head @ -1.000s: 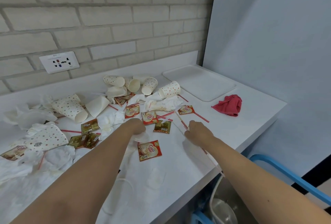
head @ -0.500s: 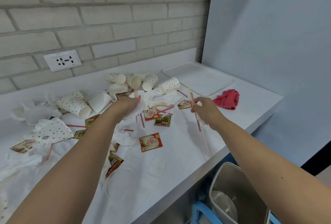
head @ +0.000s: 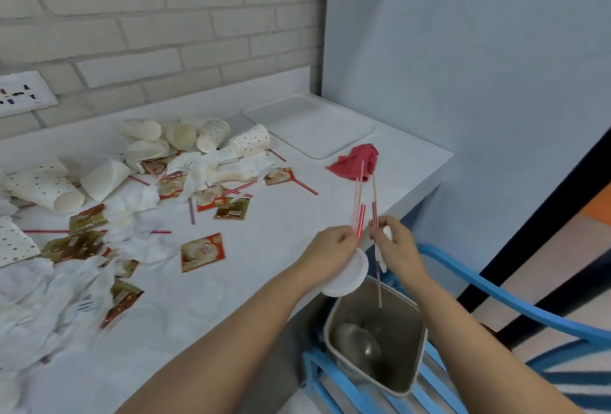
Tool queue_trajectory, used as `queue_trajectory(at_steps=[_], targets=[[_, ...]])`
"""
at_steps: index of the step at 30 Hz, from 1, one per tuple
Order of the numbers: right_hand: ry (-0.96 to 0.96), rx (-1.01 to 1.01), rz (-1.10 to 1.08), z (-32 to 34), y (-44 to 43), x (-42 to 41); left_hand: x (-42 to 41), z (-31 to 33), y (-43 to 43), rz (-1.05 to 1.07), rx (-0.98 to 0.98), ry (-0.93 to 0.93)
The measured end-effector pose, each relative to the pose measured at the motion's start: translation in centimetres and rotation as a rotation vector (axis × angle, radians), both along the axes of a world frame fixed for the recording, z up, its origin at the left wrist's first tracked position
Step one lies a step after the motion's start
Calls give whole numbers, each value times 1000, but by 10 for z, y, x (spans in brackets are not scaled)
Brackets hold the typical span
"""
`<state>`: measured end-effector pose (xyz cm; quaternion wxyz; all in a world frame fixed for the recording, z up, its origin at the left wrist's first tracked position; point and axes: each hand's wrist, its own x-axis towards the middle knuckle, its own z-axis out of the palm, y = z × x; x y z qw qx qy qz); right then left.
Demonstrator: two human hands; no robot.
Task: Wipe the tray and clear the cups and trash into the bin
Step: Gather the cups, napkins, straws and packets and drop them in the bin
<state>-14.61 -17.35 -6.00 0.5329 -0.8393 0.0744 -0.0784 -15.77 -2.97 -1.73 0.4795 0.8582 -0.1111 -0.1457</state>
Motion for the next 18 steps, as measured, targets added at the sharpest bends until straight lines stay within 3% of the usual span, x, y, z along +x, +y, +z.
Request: queue_trajectory(at_steps=[5,12,18], targets=[[124,50,-57,-57,-34,-17,-6,-58,-35,-102,103,96],[485,29,-36,-108,-60,-29,-24,-117,-58,-75,174,386],[490,80,14,-114,-68,-36,-34,-137,-63,-9,303,633]])
